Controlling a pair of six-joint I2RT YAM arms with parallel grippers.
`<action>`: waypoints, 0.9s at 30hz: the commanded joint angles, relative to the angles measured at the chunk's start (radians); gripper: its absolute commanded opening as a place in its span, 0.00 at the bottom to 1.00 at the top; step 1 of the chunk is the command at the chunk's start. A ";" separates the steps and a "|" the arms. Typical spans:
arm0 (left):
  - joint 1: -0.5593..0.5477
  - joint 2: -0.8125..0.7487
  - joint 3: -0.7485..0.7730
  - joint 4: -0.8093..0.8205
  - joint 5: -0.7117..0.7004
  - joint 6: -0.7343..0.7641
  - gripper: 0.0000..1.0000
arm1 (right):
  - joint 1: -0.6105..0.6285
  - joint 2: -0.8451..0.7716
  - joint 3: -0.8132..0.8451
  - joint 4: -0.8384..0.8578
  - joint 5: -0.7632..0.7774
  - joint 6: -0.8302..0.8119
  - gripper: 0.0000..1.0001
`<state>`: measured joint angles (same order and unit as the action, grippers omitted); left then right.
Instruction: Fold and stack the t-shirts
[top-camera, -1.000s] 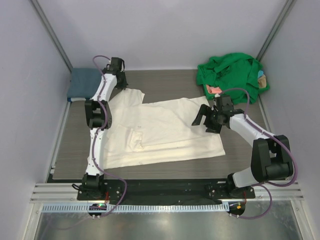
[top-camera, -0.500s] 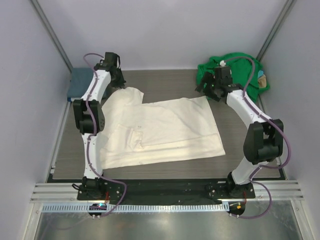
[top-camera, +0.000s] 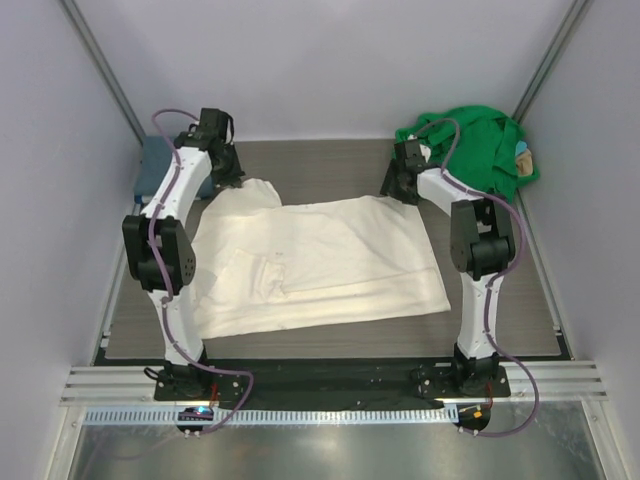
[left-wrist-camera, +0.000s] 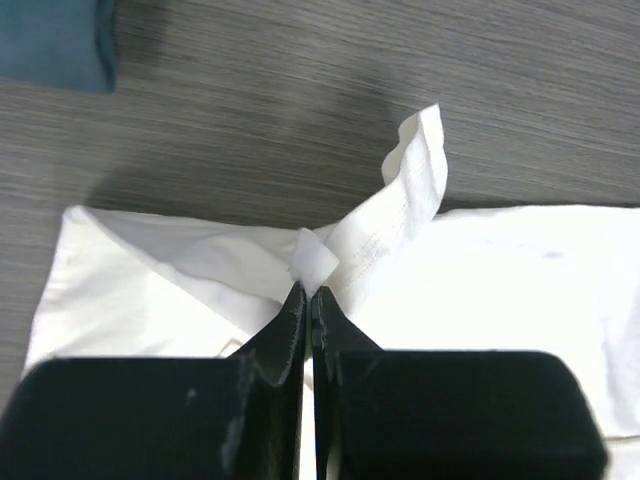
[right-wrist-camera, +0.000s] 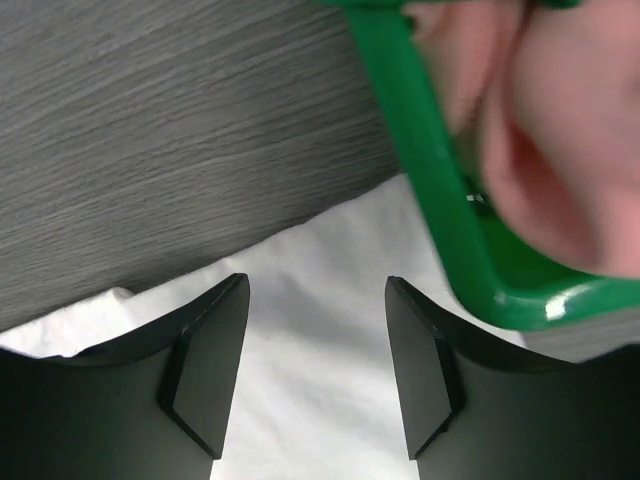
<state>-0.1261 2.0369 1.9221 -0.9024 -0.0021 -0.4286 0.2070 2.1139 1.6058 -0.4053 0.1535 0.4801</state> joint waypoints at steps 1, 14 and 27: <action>-0.001 -0.112 -0.014 0.000 -0.061 0.039 0.00 | 0.043 0.044 0.066 0.026 0.020 -0.015 0.62; 0.086 -0.129 -0.006 -0.029 -0.102 0.048 0.00 | 0.200 -0.014 -0.104 0.158 -0.158 0.060 0.59; 0.088 -0.118 -0.009 -0.027 -0.088 0.048 0.00 | 0.141 -0.003 0.158 0.000 0.038 -0.095 0.63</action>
<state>-0.0399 1.9430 1.9057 -0.9344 -0.0864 -0.3889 0.3622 2.1273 1.6917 -0.3862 0.1490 0.4213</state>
